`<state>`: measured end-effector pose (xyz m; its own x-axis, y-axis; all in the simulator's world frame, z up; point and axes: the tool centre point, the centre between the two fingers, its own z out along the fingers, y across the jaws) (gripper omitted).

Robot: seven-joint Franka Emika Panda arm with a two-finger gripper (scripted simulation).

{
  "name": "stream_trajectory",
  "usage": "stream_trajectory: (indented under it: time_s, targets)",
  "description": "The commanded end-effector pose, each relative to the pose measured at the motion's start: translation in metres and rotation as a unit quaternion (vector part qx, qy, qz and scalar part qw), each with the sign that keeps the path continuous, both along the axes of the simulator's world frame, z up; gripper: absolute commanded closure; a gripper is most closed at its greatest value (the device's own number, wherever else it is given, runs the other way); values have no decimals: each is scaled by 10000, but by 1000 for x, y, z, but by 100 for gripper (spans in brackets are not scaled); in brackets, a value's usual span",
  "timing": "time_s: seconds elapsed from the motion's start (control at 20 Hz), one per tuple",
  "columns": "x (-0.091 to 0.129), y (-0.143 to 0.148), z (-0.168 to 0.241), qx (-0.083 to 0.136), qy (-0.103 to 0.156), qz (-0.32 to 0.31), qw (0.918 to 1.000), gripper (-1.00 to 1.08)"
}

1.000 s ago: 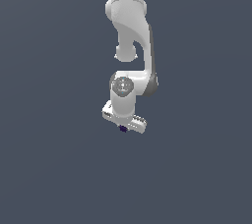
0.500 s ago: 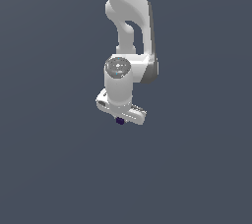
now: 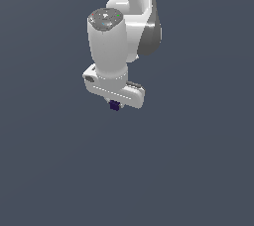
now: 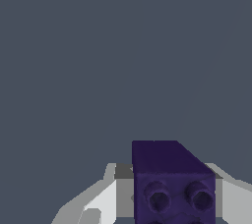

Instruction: Pick up the object and move it to a goal position.

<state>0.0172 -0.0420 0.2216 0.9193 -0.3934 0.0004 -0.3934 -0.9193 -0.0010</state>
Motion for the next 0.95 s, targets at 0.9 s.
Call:
stream_trajectory:
  time_s: [0.9]
  targets:
    - [1,-19,114,-4,4,3,10000,108]
